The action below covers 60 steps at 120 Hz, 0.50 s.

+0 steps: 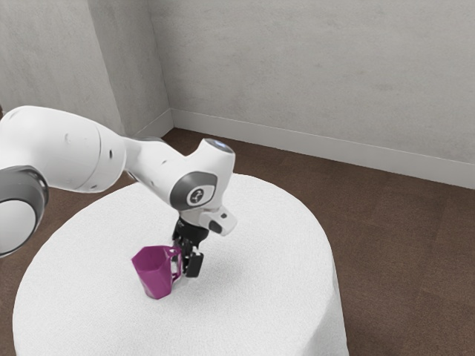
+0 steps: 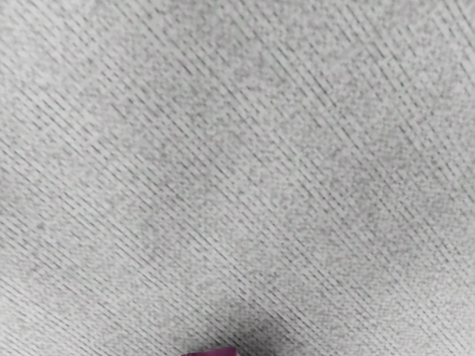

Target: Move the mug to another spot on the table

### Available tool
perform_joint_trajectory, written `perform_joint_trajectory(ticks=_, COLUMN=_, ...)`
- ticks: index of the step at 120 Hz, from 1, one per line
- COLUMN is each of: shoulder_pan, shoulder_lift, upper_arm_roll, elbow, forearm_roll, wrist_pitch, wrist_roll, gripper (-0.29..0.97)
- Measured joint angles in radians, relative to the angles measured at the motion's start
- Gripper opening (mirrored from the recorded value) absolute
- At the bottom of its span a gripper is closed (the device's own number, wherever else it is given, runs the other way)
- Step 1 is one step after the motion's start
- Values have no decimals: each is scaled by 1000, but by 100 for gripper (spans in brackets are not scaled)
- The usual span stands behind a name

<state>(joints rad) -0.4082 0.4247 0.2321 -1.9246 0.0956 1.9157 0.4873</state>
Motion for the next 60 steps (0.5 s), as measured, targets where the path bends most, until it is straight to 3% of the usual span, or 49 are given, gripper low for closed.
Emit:
perform_joint_trajectory(ticks=38, shoulder_pan=-31, shoulder_lift=-15, upper_arm_roll=-9, elbow=96, forearm_roll=4, wrist_pitch=0, wrist_roll=-3, gripper=66)
perform_joint_trajectory(ticks=48, shoulder_pan=-49, shoulder_lift=-82, upper_arm_roll=-27, elbow=150, forearm_roll=-13, wrist_pitch=-15, wrist_roll=-11, gripper=67)
perform_joint_trajectory(ticks=60, shoulder_pan=-54, shoulder_lift=-211, upper_arm_roll=-33, elbow=175, forearm_roll=-90, wrist_pitch=-74, wrist_roll=-45, gripper=67)
